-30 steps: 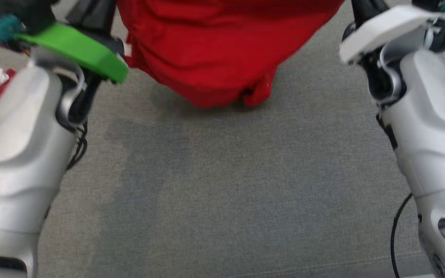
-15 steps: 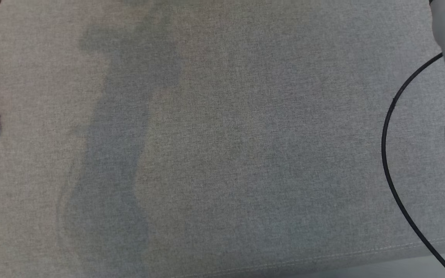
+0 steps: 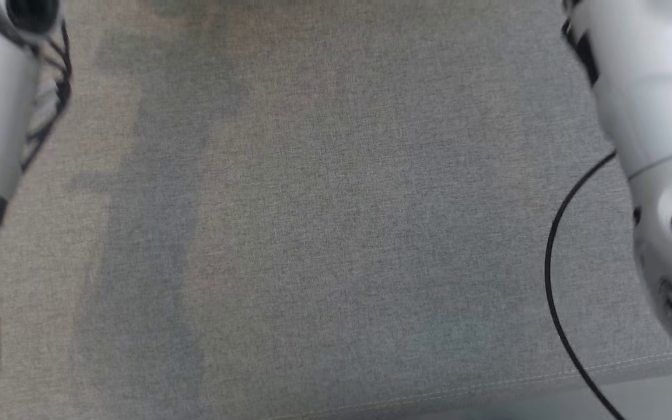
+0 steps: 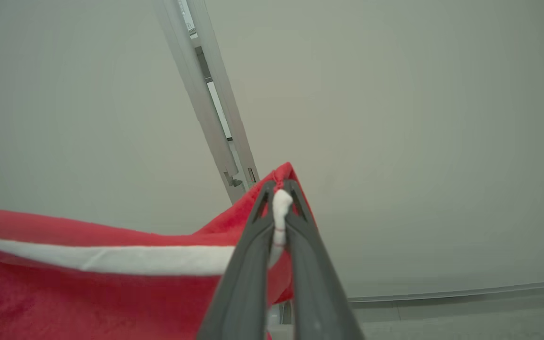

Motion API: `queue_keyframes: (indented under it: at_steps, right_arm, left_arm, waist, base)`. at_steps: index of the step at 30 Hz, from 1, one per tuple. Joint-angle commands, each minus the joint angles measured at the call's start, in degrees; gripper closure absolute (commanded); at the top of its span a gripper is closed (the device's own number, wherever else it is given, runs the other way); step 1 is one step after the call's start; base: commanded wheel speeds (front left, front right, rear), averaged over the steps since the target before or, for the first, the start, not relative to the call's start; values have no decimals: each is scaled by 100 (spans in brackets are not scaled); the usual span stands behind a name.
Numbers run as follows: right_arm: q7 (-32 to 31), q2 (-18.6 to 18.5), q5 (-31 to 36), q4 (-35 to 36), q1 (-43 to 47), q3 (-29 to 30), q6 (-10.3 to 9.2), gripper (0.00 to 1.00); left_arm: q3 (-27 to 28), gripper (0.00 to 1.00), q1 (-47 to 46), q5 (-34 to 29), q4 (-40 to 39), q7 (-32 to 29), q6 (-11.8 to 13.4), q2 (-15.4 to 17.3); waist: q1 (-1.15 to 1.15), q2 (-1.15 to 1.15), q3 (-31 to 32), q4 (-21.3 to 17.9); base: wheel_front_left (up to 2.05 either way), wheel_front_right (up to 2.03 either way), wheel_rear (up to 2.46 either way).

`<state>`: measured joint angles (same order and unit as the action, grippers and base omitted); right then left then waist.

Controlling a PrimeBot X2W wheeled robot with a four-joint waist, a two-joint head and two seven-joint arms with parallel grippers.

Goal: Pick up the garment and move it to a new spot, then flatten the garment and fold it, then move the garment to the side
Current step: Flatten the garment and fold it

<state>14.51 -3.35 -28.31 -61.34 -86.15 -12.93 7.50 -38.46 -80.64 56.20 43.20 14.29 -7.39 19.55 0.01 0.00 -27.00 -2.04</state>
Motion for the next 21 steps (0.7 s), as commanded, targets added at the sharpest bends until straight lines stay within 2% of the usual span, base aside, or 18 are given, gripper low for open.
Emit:
queue_keyframes:
  at_steps: [1,4,6,14,21]
  right_arm:
    - [44,-56,-120,155,364,-83,0,100]
    - [71,-187,-382,503,1146,-211,-1,100]
    - [68,-271,-546,770,1694,-320,-1,100]
    - [74,-728,-1014,1901,3805,-593,-4,100]
    - [62,-980,-1355,2649,5421,-501,-5,100]
  left_arm:
    - [22,100,370,65,-98,64,-15,58]
    - [122,100,1026,-44,-382,96,-15,101]
    - [425,100,1567,-239,-645,101,-13,103]
    - [1166,100,3921,-1232,-1768,99,184,-269]
    - [1369,100,5717,-1816,-2334,100,253,-607]
  waist:
    - [-1,0,211,11]
    - [-1,0,409,18]
    - [-1,0,550,3]
    - [-1,0,1119,3]
    - [-1,0,1516,-11]
  base:
    - [0,0,0]
    - [0,0,0]
    - [0,0,0]
    - [0,0,0]
    - [0,0,0]
